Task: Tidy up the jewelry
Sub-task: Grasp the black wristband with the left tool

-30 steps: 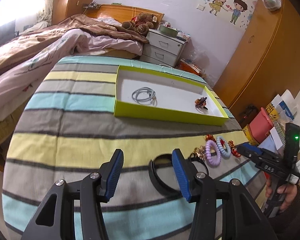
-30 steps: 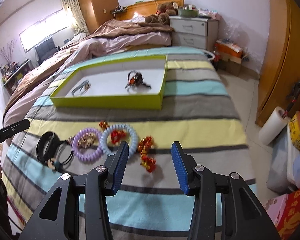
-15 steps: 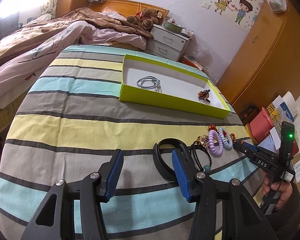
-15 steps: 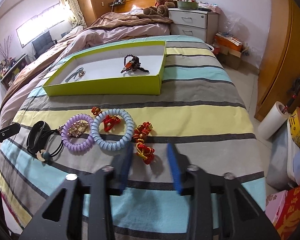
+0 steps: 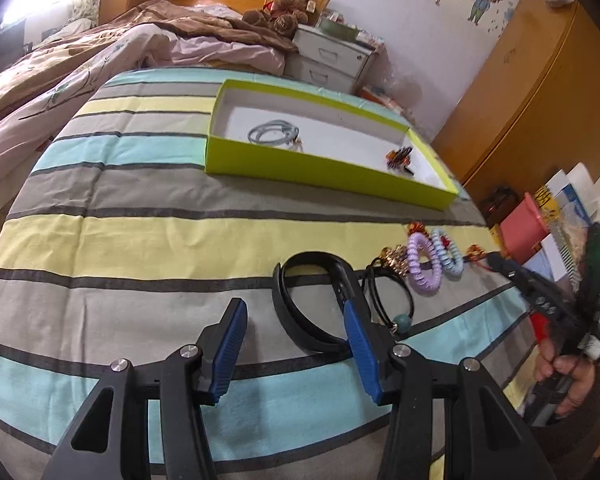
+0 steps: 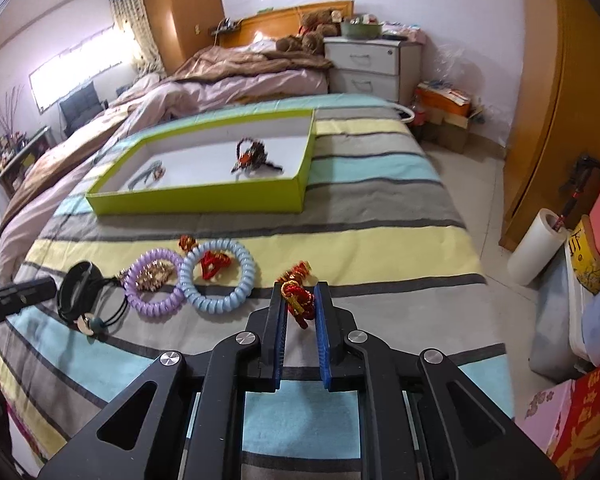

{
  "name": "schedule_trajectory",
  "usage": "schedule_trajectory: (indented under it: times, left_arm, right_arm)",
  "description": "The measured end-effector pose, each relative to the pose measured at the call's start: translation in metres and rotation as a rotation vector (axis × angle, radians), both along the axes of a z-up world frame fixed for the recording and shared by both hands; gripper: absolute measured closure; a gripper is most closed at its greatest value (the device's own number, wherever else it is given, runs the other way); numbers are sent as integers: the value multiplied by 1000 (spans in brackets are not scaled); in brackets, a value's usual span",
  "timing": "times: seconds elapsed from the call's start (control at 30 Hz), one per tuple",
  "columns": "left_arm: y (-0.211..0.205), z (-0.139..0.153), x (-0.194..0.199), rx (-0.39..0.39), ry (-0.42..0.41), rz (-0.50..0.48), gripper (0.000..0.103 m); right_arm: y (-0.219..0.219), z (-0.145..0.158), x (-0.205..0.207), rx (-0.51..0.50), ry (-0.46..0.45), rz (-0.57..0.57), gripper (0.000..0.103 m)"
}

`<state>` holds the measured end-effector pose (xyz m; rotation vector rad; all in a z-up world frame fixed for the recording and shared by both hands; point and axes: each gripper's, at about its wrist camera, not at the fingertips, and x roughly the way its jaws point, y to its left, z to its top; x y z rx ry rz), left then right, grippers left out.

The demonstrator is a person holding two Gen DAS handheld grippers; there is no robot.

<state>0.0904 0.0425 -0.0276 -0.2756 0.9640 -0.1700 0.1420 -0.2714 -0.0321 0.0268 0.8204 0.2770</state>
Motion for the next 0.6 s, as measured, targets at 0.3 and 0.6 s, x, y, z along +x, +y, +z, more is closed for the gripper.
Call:
schedule_trajectory:
  times: [0.3, 0.6]
  left_arm:
    - [-15, -5, 4, 157, 11, 19, 55]
    - [-22, -4, 9, 229, 28, 7, 80]
  right_arm:
    - [-7, 10, -12, 56, -34, -15, 89]
    - [-5, 8, -15, 74, -33, -12, 89]
